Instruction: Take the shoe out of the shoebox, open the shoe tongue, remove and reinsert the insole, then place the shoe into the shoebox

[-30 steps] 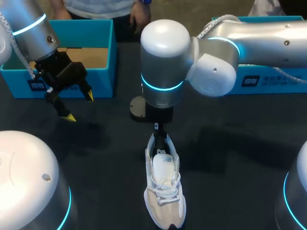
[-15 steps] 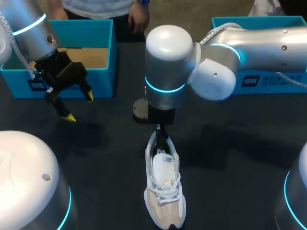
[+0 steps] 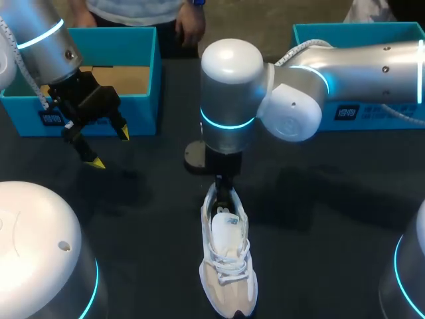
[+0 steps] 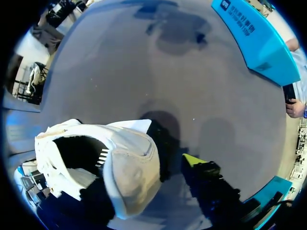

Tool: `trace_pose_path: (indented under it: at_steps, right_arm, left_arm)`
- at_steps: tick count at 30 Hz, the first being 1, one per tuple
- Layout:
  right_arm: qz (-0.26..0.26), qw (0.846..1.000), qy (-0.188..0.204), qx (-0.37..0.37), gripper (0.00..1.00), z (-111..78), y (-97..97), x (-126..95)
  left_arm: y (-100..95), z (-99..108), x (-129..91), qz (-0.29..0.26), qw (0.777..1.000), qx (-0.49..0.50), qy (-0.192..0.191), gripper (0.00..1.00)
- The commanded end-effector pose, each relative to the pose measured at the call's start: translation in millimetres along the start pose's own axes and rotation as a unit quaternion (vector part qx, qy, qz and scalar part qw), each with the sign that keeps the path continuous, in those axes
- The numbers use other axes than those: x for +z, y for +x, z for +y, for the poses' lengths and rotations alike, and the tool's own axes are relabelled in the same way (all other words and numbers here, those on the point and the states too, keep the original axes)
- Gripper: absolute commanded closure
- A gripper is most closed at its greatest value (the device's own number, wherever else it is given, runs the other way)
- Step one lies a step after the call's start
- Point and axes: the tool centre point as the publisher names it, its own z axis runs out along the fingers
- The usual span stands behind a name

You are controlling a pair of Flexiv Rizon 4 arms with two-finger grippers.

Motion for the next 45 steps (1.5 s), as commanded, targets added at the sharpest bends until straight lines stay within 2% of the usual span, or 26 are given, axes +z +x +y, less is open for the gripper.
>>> trace_pose_path:
  at_steps: [1, 10, 15, 30, 34, 45]
  right_arm:
    - [0.001, 1.000, -0.002, 0.003, 1.00, 0.0, 2.1, 4.8]
    - [-0.003, 1.000, -0.010, 0.012, 1.00, -2.0, 10.0, 4.0]
    - [-0.019, 1.000, -0.001, 0.014, 1.00, -3.6, 10.2, -11.6]
    - [-0.085, 0.995, 0.044, -0.010, 1.00, -16.8, -26.2, -92.2]
    - [-0.092, 0.995, 0.022, -0.013, 1.00, -22.6, -35.9, -115.6]
    - [-0.092, 0.995, 0.022, -0.013, 1.00, -22.6, -35.9, -115.6]
  left_arm:
    - [0.3, -0.1, 0.1, 0.000, 1.000, 0.000, -0.002, 0.00]
    - [0.3, -0.1, 0.1, 0.000, 1.000, 0.000, -0.002, 0.00]
    - [0.3, -0.1, 0.1, 0.000, 1.000, 0.000, -0.002, 0.00]
    - [0.3, -0.1, 0.1, 0.000, 1.000, 0.000, -0.002, 0.00]
    - [0.3, -0.1, 0.1, 0.000, 1.000, 0.000, -0.002, 0.00]
    - [0.3, -0.1, 0.1, 0.000, 1.000, 0.000, -0.002, 0.00]
